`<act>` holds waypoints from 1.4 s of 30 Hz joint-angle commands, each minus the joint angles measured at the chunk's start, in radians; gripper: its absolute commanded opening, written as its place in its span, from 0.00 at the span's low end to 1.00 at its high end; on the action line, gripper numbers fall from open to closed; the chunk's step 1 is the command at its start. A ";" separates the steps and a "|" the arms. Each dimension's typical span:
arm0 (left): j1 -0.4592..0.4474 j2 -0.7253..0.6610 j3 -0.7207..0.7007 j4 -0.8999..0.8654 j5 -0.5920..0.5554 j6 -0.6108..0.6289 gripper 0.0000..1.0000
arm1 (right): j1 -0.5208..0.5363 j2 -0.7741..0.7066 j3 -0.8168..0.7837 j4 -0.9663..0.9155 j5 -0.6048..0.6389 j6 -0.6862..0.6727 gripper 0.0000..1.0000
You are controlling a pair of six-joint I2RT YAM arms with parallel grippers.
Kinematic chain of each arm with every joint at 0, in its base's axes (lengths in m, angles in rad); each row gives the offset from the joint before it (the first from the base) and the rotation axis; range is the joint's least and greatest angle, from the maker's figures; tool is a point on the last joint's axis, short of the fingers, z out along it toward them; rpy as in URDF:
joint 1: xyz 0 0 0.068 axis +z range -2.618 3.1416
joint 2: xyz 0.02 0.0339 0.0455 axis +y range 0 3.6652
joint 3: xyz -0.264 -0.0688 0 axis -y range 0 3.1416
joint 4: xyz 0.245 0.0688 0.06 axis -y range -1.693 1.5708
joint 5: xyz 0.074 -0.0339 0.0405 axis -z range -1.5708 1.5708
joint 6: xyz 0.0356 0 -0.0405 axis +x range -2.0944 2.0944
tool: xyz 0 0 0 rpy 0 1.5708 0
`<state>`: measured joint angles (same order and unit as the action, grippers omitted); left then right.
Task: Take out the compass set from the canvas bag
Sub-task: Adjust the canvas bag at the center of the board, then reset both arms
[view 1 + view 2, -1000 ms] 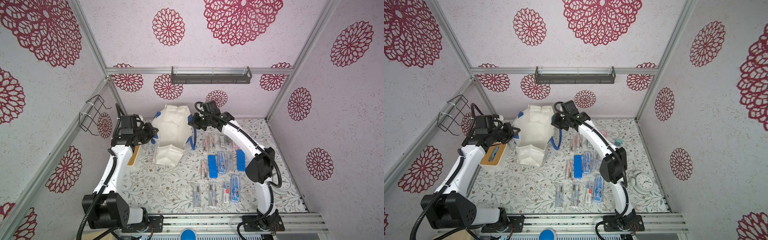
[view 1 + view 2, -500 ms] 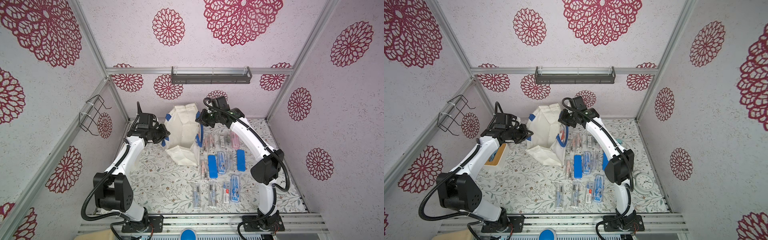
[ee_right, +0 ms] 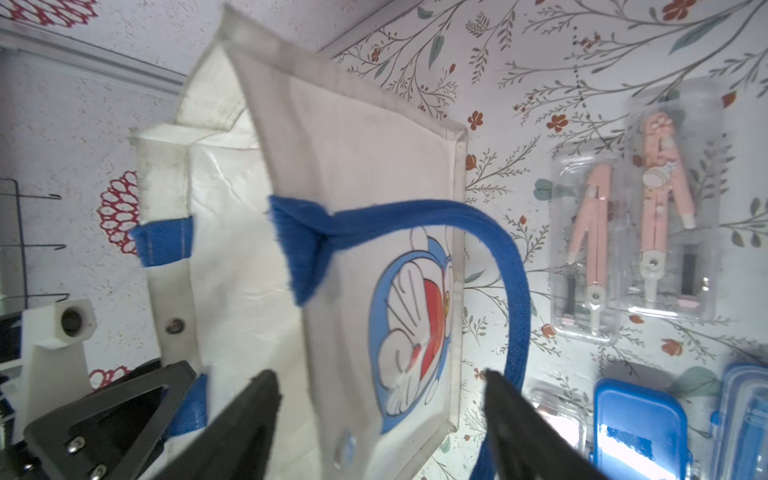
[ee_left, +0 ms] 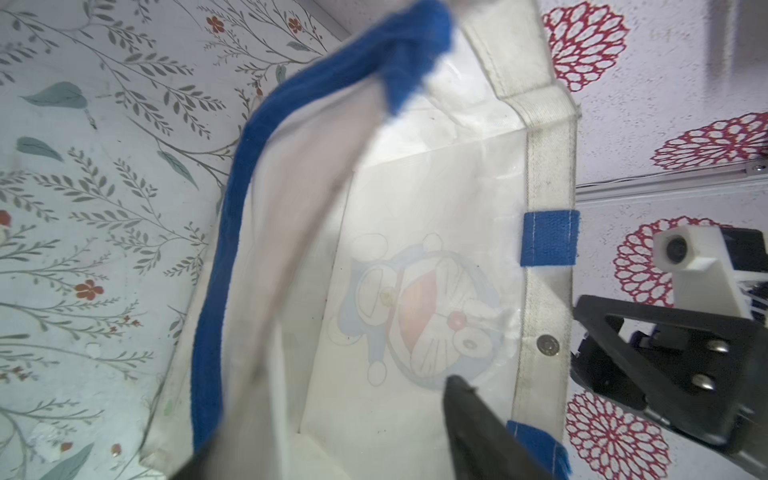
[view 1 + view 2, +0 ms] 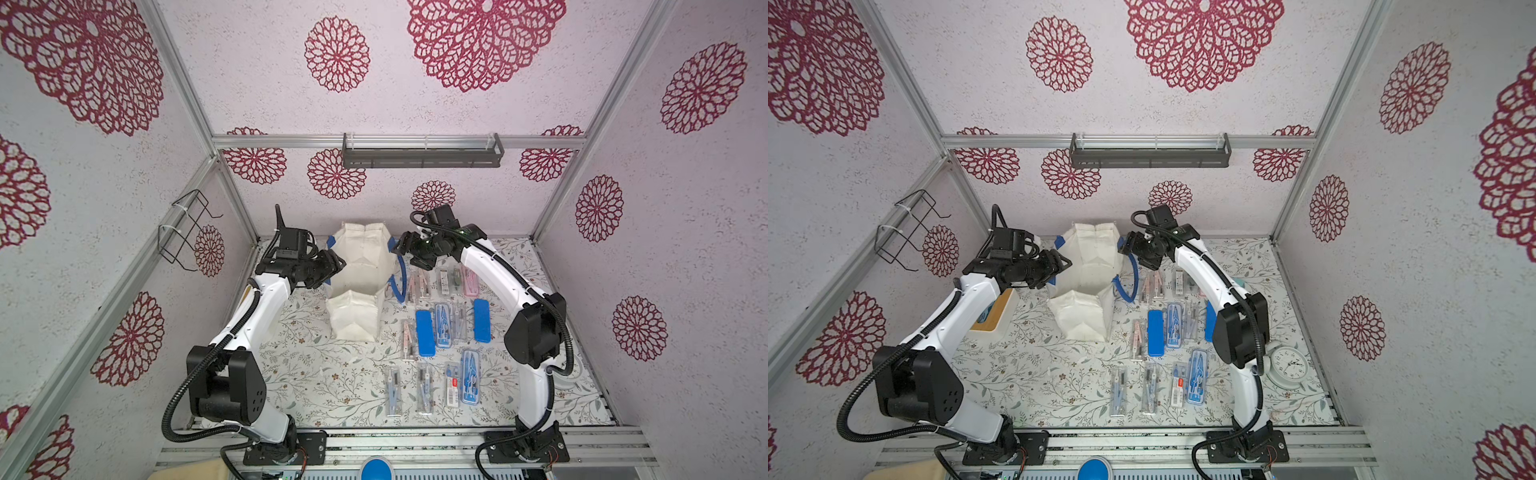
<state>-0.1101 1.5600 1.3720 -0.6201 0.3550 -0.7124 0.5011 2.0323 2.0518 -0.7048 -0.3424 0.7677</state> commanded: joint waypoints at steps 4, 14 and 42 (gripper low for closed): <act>0.022 -0.142 0.084 -0.122 -0.147 0.129 0.97 | -0.041 -0.191 0.014 -0.089 0.159 -0.154 0.99; 0.046 -0.499 -0.036 0.022 -0.285 0.316 0.97 | -0.080 -0.535 -0.270 -0.003 0.621 -0.341 0.99; 0.206 -0.815 -1.039 0.647 -0.875 0.449 0.97 | -0.447 -0.822 -1.699 1.372 0.834 -0.578 0.99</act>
<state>0.0757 0.7555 0.3645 -0.1028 -0.4828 -0.2768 0.0620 1.1759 0.3645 0.4492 0.4698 0.2298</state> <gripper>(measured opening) 0.974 0.987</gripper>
